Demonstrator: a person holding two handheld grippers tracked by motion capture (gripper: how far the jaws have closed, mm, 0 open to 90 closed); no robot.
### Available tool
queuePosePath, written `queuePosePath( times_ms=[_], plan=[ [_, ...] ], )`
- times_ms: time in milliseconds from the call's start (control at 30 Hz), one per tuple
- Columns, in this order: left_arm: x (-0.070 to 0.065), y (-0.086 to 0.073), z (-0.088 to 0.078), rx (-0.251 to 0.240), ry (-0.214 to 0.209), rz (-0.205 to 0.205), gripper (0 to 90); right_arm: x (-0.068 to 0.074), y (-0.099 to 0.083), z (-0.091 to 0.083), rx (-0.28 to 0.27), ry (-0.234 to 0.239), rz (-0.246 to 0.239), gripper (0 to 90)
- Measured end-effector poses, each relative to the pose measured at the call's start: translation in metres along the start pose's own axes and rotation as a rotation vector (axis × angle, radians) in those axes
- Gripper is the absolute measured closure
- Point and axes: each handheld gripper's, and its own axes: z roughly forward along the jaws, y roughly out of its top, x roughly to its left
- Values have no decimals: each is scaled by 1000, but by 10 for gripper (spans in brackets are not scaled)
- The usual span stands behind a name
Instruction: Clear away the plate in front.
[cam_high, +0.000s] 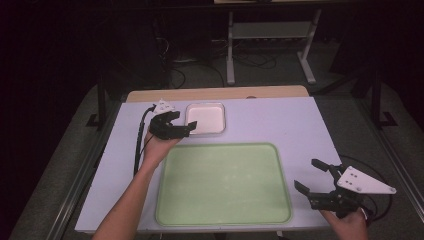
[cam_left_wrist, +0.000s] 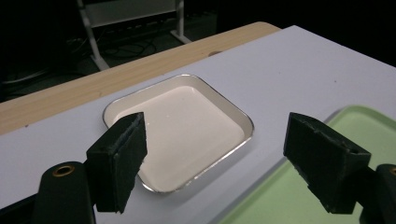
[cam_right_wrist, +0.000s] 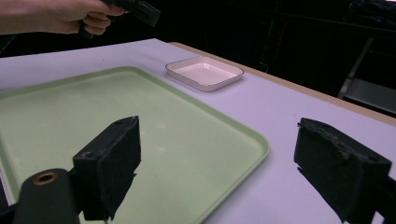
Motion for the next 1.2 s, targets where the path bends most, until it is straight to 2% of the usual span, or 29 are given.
queuePosePath(
  times_ms=[167,400,567,667,833,967,1067,1200],
  plan=[
    [7,4,8,2,16,-8,216,-1,0,0,1,-1,3,138],
    [15,10,18,-13,26,-44,217,-1,-1,1,7,-2,0,138],
    [23,16,25,-18,54,-56,217,-2,-1,0,7,-5,3,138],
    [31,16,31,-24,70,-91,216,-3,-1,0,6,-5,5,138],
    [43,13,43,-16,109,-112,238,-3,-1,0,5,-4,4,139],
    [51,5,53,-9,124,-159,256,-3,-1,-1,6,-3,4,139],
    [59,-2,61,12,128,-215,265,-3,-1,-1,6,-2,2,141],
    [63,-8,69,40,149,-226,312,-3,-2,-2,9,0,9,141]
  ],
)
